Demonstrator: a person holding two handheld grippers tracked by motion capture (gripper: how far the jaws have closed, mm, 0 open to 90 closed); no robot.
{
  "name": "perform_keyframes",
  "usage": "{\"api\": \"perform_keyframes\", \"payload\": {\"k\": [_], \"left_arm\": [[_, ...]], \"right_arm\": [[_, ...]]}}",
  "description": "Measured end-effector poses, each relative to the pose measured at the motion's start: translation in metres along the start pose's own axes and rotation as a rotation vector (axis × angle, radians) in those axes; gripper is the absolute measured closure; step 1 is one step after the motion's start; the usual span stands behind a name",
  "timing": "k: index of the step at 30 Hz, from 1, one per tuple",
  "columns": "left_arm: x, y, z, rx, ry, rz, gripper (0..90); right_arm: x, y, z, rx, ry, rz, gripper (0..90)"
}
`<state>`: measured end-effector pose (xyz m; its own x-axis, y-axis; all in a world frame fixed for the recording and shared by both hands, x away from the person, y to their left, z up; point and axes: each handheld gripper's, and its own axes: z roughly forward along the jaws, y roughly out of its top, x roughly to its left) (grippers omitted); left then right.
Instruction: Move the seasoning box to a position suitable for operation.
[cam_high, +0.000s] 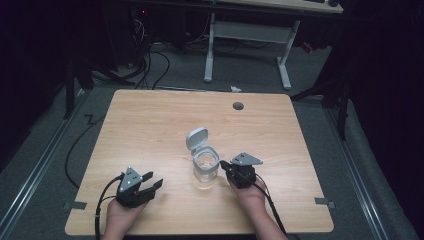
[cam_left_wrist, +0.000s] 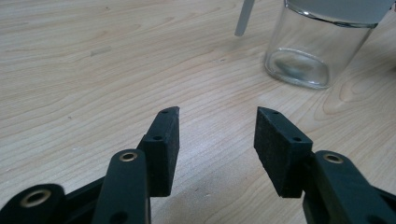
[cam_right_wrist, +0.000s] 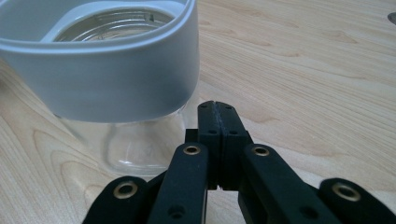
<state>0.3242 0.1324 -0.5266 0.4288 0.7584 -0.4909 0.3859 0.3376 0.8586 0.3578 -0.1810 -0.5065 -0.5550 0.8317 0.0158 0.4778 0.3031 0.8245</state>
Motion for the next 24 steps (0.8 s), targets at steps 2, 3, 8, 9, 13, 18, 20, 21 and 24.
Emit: {"api": "perform_keyframes", "payload": {"k": [2, 3, 8, 9, 13, 18, 20, 21, 24], "left_arm": [[0.0, 0.001, 0.0, -0.001, 0.0, -0.001, 50.9], [0.0, 0.001, 0.0, -0.002, 0.0, -0.001, 50.9], [0.0, 0.001, 0.0, -0.001, 0.0, -0.003, 50.9], [0.0, 0.001, 0.0, 0.0, 0.0, -0.005, 50.9], [-0.001, 0.001, -0.001, 0.004, -0.004, -0.003, 50.8], [-0.001, 0.0, 0.0, 0.005, -0.005, -0.002, 50.7], [-0.001, 0.0, 0.0, 0.008, -0.004, -0.002, 50.7], [-0.001, 0.0, 0.0, 0.008, -0.004, -0.002, 50.7], [-0.001, -0.001, 0.001, 0.01, -0.004, -0.003, 50.7]], "right_arm": [[0.0, 0.0, 0.0, 0.003, 0.001, -0.001, 90.0], [0.0, 0.0, 0.001, 0.005, 0.003, -0.001, 90.0], [0.003, -0.001, -0.001, 0.003, 0.013, -0.012, 90.0], [0.004, -0.001, -0.002, 0.001, 0.012, -0.016, 90.0], [0.005, -0.003, -0.004, 0.002, 0.013, -0.022, 90.0], [0.009, -0.006, -0.005, 0.002, 0.018, -0.022, 90.0], [0.01, -0.007, -0.005, 0.002, 0.023, -0.027, 90.0], [0.011, -0.008, -0.005, 0.001, 0.025, -0.028, 90.0], [0.015, -0.008, -0.005, 0.001, 0.034, -0.032, 90.0]]}}
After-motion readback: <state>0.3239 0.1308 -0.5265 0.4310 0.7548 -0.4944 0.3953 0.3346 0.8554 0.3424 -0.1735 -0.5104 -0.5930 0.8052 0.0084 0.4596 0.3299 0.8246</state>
